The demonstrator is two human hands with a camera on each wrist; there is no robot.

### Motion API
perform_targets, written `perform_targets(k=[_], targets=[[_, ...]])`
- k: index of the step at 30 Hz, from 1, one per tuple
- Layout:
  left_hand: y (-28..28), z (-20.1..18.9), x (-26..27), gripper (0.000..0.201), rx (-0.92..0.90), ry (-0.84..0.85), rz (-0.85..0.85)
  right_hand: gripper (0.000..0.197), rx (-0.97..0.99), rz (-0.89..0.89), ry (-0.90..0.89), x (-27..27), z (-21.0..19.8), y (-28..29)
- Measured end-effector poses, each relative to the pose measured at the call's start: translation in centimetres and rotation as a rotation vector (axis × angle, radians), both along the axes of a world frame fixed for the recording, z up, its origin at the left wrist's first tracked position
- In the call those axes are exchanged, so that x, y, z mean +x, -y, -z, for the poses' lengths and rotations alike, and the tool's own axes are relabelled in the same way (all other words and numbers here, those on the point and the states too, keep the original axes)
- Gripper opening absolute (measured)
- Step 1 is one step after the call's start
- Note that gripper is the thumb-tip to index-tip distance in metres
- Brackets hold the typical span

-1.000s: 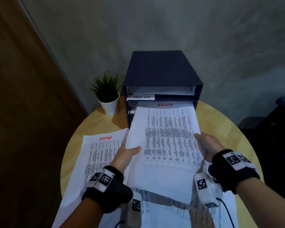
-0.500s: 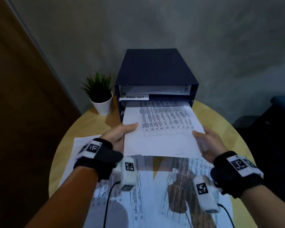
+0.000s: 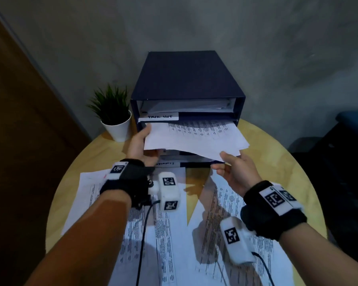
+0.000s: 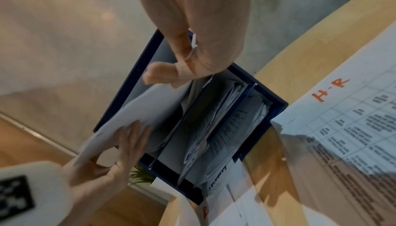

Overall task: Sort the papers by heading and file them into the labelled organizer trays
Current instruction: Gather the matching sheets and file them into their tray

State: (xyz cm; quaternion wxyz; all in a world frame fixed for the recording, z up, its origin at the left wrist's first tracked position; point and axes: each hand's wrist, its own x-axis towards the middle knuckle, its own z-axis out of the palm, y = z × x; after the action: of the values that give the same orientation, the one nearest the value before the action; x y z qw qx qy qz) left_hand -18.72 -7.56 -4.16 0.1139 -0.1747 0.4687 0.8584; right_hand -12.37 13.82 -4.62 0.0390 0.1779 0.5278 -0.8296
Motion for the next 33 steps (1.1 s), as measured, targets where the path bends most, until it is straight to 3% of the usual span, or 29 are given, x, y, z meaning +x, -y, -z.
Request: perform_targets(k=[1, 2, 5, 7, 9, 12, 15, 18, 20, 25, 27, 30, 33], targets=[[0.0, 0.0, 0.3, 0.034, 0.15, 0.02, 0.029, 0.021, -0.012, 0.029, -0.005, -0.3, 0.0, 0.2], [-0.3, -0.4, 1.3, 0.036, 0.165, 0.035, 0.121, 0.024, -0.038, 0.059, -0.013, -0.5, -0.1, 0.5], [-0.8, -0.2, 2.1, 0.034, -0.005, 0.138, 0.331, 0.052, -0.11, 0.166, -0.038, -1.3, -0.4, 1.1], [-1.1, -0.4, 1.5, 0.036, -0.06, 0.169, 0.25, 0.048, -0.122, 0.188, -0.076, -1.8, -1.0, 1.4], [-1.1, -0.7, 0.4, 0.039, 0.029, 0.111, 0.071, 0.036, -0.118, 0.189, -0.101, -2.4, -1.4, 1.6], [-1.5, -0.8, -1.1, 0.036, 0.15, 0.055, -0.103, 0.042, -0.021, 0.131, -0.115, -3.4, -1.8, 1.9], [-2.5, -1.3, -1.8, 0.02, 0.136, 0.015, -0.103, 0.034, 0.415, 0.003, -0.105, -4.7, -1.5, 2.0], [-3.3, -1.8, -2.7, 0.035, 0.099, 0.008, -0.102, 0.03, 1.045, -0.152, -0.152, -5.6, -1.2, 1.6], [-3.8, -2.1, -3.5, 0.035, 0.074, 0.025, -0.087, 0.036, 1.337, -0.279, -0.183, -6.1, -1.0, 1.2], [-5.0, -1.7, -4.5, 0.03, -0.031, -0.009, -0.11, 0.051, 1.626, -0.439, -0.16, -7.8, -1.5, 0.2], [-5.4, -1.1, -4.6, 0.009, -0.227, -0.066, -0.087, 0.052, 1.69, -0.474, -0.132, -8.3, -1.6, 0.3], [-5.2, 0.9, -4.9, 0.015, -0.92, -0.255, 0.06, 0.049, 1.829, -0.457, -0.138, -8.2, -1.3, 0.8], [-5.4, 1.5, -4.7, 0.025, -1.432, -0.417, 0.192, 0.042, 1.953, -0.394, -0.234, -7.6, -0.6, 1.2]])
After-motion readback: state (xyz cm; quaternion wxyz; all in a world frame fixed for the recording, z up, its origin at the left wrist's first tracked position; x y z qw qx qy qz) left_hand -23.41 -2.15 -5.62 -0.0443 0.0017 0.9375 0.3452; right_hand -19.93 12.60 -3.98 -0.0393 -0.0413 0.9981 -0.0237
